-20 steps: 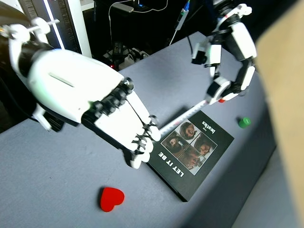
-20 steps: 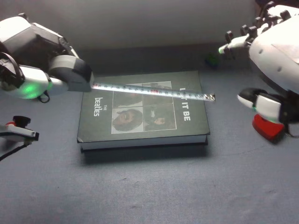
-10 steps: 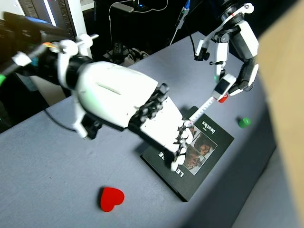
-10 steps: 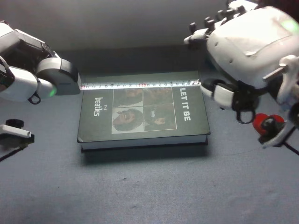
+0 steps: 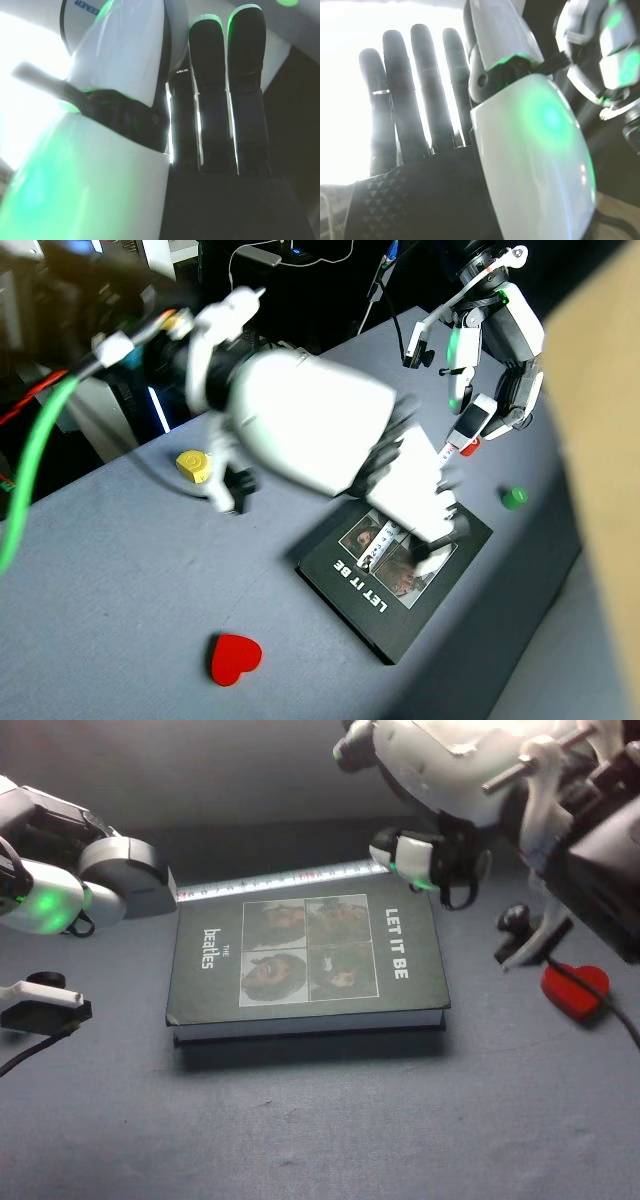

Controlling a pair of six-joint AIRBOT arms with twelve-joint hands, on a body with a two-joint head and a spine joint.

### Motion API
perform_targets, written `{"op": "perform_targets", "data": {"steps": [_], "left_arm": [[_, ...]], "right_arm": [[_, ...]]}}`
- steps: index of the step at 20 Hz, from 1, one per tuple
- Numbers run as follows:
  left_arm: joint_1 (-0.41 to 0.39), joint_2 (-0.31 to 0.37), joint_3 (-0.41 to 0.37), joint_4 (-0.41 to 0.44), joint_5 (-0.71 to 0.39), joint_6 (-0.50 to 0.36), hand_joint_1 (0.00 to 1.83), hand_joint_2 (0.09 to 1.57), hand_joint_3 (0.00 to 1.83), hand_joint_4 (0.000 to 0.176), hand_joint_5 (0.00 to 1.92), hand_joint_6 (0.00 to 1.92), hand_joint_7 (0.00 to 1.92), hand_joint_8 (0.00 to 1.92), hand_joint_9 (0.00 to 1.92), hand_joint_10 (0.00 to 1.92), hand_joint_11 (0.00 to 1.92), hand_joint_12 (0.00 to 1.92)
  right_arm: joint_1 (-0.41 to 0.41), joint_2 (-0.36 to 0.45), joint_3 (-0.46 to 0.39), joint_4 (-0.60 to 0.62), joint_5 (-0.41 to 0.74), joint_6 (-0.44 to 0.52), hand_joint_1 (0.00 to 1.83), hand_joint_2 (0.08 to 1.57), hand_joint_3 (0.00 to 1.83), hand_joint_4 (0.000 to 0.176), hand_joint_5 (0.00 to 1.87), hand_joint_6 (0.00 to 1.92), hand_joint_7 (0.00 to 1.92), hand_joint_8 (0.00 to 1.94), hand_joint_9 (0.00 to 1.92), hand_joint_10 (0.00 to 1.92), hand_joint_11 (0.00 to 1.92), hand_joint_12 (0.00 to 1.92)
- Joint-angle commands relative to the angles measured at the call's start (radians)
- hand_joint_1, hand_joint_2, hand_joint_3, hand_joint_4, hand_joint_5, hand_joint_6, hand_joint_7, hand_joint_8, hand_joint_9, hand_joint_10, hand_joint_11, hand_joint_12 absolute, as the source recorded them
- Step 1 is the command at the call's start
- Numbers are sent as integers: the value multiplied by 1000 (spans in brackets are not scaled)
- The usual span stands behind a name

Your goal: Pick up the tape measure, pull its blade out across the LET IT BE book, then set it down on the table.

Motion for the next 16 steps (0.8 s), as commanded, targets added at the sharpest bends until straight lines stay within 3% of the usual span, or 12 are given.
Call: {"op": "perform_targets", "data": {"steps": [1,7,16], "left_arm": [[-14,0,2,52,-34,-16,1373,1126,0,0,929,926,937,1023,899,1317,835,1241],[6,-3,10,98,6,-20,1373,1125,0,0,951,908,926,1035,893,1322,834,1233],[24,-2,5,97,-3,-48,1372,1127,0,0,950,907,924,1037,885,1329,816,1238]], "right_arm": [[12,5,13,-61,44,-7,1038,1103,1,0,668,6,746,7,693,24,317,1010],[-77,-29,32,-130,88,-11,1038,1104,1,0,682,10,749,6,700,25,320,1011],[-92,-78,58,-128,117,-24,1036,1103,0,0,696,10,783,15,730,31,328,1009]]}}
